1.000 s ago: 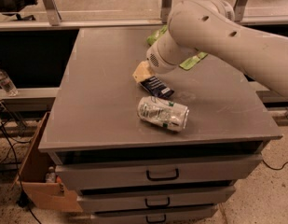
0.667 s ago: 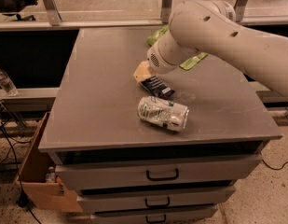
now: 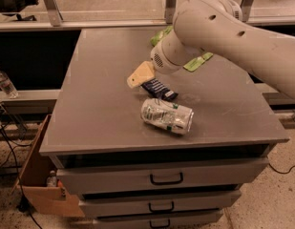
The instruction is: Move rxbar blueberry near 7up can
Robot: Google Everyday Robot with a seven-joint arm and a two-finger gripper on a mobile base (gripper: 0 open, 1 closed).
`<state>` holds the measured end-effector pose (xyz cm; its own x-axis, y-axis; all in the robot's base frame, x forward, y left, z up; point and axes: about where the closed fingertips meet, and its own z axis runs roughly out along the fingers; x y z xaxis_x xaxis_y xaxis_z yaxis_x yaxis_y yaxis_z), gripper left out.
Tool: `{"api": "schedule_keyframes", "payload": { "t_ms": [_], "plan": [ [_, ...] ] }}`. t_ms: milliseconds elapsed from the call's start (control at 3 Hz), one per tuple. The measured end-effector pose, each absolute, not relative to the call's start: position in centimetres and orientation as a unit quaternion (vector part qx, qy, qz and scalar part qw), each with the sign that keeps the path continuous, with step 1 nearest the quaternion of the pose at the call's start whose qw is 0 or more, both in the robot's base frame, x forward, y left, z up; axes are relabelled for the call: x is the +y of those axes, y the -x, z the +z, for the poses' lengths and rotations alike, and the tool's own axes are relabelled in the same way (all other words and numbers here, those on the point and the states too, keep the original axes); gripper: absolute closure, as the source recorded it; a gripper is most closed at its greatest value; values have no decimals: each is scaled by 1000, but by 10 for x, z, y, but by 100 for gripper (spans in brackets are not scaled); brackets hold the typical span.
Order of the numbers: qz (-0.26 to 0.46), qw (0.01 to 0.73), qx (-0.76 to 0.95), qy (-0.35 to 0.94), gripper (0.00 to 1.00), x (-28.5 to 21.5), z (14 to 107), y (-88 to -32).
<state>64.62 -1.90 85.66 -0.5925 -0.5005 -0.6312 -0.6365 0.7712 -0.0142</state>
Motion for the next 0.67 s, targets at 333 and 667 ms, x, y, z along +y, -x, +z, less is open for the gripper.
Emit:
{"api": "schedule_keyframes", "payload": {
  "t_ms": [333, 667],
  "plan": [
    [115, 337, 876, 326, 0, -20, 863, -648],
    [154, 385, 853, 317, 0, -32, 878, -663]
  ]
}}
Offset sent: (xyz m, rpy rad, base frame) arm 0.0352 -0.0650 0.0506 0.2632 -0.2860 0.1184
